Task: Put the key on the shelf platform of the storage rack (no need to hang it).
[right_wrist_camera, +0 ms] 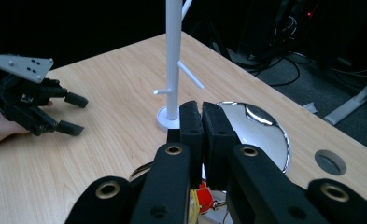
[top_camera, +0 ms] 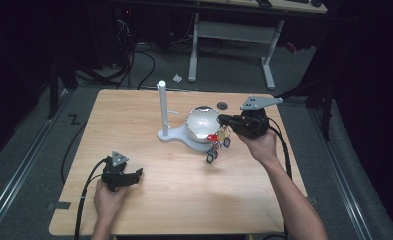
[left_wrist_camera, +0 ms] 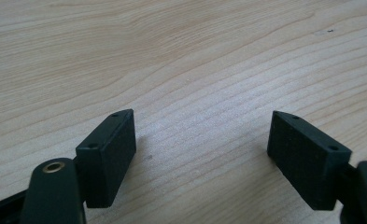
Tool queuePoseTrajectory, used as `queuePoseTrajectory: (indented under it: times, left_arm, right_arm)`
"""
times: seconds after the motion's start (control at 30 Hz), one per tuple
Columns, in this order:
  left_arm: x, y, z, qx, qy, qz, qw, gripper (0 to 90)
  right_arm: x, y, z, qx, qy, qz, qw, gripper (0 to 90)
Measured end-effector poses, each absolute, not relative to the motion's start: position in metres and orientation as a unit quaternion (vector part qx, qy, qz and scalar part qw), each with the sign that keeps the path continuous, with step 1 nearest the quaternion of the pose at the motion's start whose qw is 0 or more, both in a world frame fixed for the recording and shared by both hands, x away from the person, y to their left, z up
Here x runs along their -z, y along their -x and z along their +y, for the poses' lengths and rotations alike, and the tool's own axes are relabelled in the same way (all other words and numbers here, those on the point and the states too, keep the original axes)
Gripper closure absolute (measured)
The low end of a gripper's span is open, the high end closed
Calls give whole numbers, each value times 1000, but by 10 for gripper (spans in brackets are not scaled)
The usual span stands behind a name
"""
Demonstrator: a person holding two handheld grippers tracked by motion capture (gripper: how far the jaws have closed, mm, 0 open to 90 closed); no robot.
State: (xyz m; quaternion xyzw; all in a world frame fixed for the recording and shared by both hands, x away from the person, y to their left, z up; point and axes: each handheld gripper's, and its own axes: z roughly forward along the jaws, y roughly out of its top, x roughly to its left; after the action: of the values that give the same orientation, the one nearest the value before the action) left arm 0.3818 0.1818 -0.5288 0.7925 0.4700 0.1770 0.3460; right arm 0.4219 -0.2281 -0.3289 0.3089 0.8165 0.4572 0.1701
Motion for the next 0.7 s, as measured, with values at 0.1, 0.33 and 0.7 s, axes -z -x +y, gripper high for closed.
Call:
queuePoseTrajectory:
  times: [0.1, 0.33, 0.7]
  left_arm:
    - [529, -382, 182, -177, -792, 470, 346, 242]
    - [529, -382, 182, -177, -792, 470, 346, 242]
    - [529, -382, 182, -177, -792, 470, 346, 241]
  right_arm:
    - [322, -427, -228, -461, -310, 814, 167, 890]
    - [304, -439, -227, -468, -314, 809, 166, 889]
    - [290, -460, -218, -471, -321, 803, 173, 889]
